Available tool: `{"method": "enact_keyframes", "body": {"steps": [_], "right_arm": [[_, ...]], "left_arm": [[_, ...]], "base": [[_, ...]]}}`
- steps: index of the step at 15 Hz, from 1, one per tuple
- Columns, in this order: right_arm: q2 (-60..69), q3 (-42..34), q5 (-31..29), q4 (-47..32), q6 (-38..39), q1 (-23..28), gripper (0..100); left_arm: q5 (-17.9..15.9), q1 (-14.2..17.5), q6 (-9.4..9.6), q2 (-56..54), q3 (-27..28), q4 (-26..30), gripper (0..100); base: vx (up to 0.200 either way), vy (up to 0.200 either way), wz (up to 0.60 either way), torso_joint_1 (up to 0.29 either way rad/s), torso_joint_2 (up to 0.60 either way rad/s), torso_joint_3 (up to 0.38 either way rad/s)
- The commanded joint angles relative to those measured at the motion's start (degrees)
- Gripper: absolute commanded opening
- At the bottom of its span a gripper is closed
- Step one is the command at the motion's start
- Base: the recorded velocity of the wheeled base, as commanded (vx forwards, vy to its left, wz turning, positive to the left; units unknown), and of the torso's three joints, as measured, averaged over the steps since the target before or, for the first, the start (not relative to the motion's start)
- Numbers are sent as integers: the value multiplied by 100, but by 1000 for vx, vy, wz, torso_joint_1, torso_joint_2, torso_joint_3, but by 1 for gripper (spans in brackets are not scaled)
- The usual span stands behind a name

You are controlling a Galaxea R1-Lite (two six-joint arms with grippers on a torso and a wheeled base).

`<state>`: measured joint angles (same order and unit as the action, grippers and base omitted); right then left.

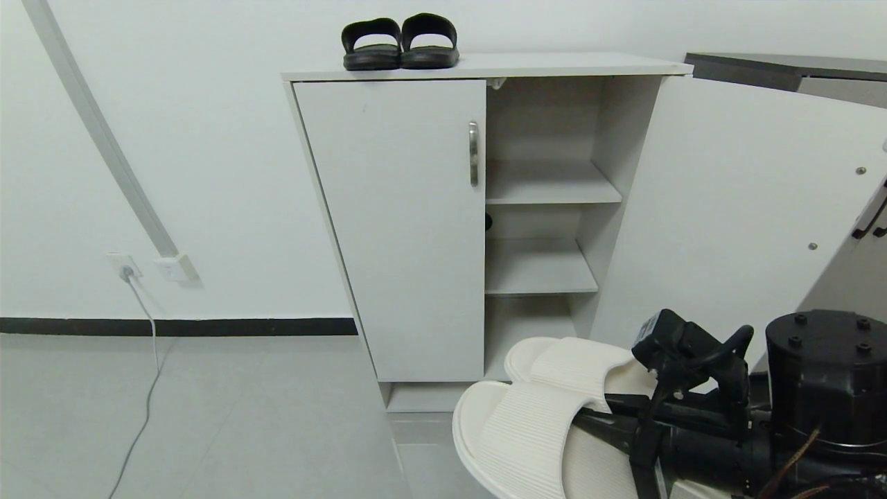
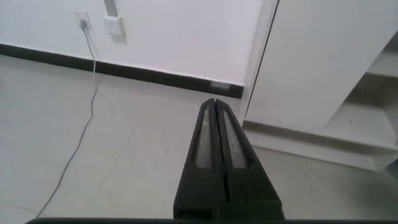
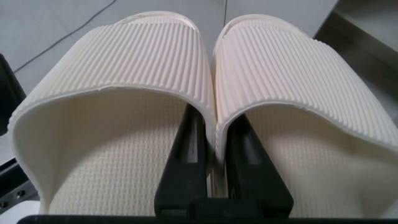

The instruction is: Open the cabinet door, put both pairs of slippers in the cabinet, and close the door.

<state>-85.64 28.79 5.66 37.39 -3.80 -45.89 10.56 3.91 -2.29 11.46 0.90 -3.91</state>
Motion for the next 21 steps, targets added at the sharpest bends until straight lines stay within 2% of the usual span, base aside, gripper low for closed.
{"method": "enact_keyframes", "body": {"steps": [1, 2, 3, 4, 5, 8, 9, 10, 11, 13, 14, 15, 17, 19, 21], "right_arm": [[-41, -5, -3, 5, -6, -8, 0], [-41, 3, 6, 5, -6, -8, 0], [-41, -14, -3, 5, -6, -8, 0], [-23, -23, -3, 5, -6, -8, 0], [-32, -32, -3, 5, -15, -17, 0], [-14, -49, -3, 5, -24, -17, 0], [12, -76, -3, 5, -33, -17, 0], [-5, -67, -3, 5, -33, -26, 0], [-32, -76, -3, 5, -33, -17, 0], [-85, -41, -3, 5, -24, -35, 0], [-76, -58, -12, 5, -15, -35, 0], [-93, -23, -100, 14, -6, -35, 0], [-225, 144, -530, 5, 64, -78, 0], [-586, 443, -1427, 14, 697, -430, 0], [-1122, 970, -2341, 14, 1321, -571, 0]], "left_arm": [[-194, 83, 53, -654, -81, 251, 0], [-291, 83, 71, -654, -81, 259, 0], [-678, 83, 89, -654, -81, 286, 0], [-1108, 83, 238, -645, -90, 374, 0], [-1267, 83, 379, -645, -90, 391, 0], [-1311, 75, 493, -654, -90, 383, 0], [-1355, -13, 633, -680, -81, 400, 0], [-1355, -418, 598, -706, -81, 400, 0], [-1355, -532, 598, -891, -90, 400, 0], [-1284, -409, 581, -1146, -90, 391, 0], [-1064, -409, 546, -1146, -90, 391, 0], [-1091, -409, 546, -1146, -90, 391, 0], [-1275, -409, 563, -1146, -90, 400, 0], [-1275, -409, 440, -1146, -90, 400, 0], [-1267, -409, 423, -1146, -90, 400, 0]], "base": [[0, 0, 0, 0, 0, 0], [0, 0, 0, 0, 0, 0], [0, 0, 0, 0, 0, 0], [0, 0, 0, 0, 0, 0], [0, 0, 0, 0, 0, 0], [0, 0, 0, 0, 0, 0], [0, 0, 0, 0, 0, 0], [0, 0, 0, 0, 0, 0], [0, 0, 0, 0, 0, 0], [0, 0, 0, 0, 0, 0], [0, 0, 0, 0, 0, 0], [0, 0, 0, 0, 0, 0], [0, 0, 0, 0, 0, 0], [0, 0, 0, 0, 0, 0], [0, 0, 0, 0, 0, 0]]}}
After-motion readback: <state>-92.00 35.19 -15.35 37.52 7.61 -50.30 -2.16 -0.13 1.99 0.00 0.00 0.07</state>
